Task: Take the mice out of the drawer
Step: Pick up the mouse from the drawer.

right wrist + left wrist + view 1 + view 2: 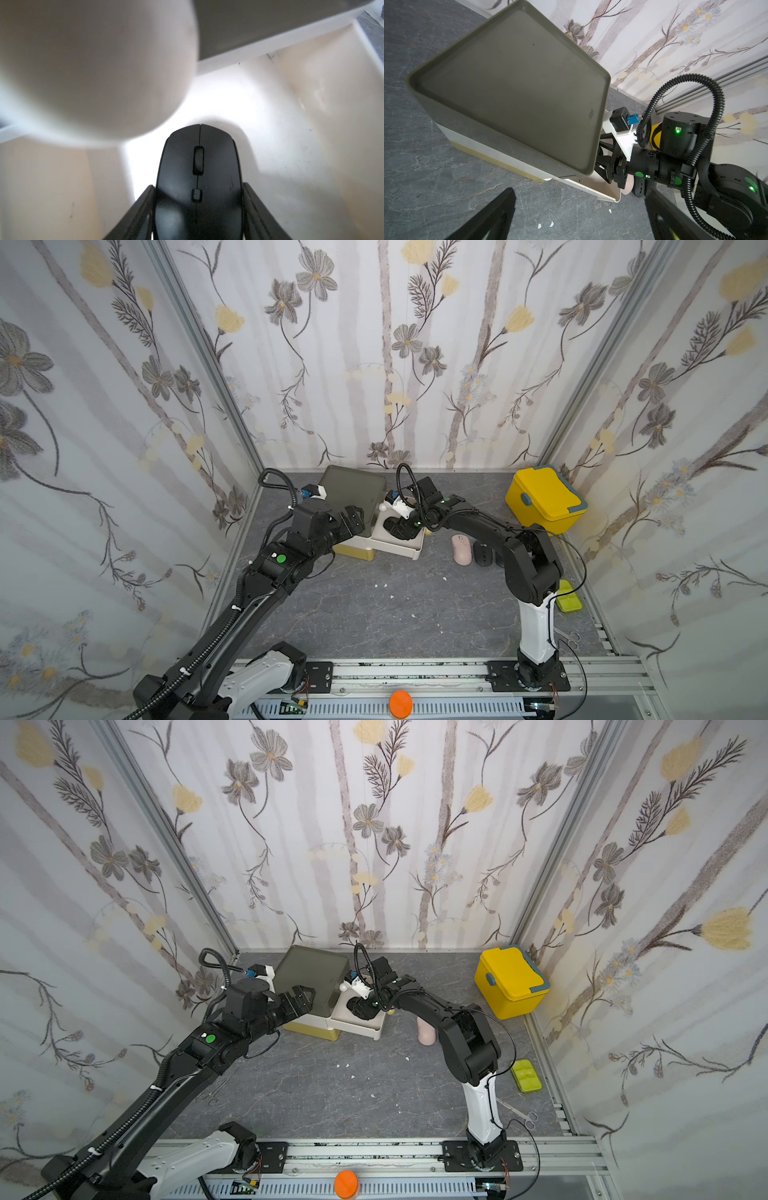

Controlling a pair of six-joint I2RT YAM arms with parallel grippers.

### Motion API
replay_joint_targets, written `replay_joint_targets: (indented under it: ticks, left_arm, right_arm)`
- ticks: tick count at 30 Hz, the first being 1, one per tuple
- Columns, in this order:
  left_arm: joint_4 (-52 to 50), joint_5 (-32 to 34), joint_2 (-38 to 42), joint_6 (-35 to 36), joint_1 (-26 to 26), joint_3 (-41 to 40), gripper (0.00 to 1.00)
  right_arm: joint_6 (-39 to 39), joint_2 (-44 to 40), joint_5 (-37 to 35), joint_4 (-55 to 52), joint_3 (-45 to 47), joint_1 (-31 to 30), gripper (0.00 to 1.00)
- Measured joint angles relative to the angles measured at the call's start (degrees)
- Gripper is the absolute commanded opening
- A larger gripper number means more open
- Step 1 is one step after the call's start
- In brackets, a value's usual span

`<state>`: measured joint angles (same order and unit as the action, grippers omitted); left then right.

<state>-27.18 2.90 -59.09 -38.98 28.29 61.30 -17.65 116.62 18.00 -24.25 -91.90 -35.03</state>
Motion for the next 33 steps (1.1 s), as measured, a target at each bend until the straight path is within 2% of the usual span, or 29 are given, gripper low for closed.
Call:
replay_joint_targets:
  ticks: [20, 27, 33]
  left_arm:
    - [0.3, -0.2, -0.2, 0.0, 0.0, 1.0, 1.00]
    - [0.3, -1.6, -1.3, 0.0, 0.0, 2.2, 1.00]
    - [0.4, -3.1, -3.0, 0.2, 1.2, 3.5, 1.00]
  right_arm:
    - [4.0, -5.0, -0.1, -2.4, -0.7, 1.7, 0.53]
    - [9.5, -10.8, -0.5, -1.8, 2.4, 3.2, 0.53]
    - [16.6, -18.0, -2.4, -0.2, 9.8, 5.7, 0.53]
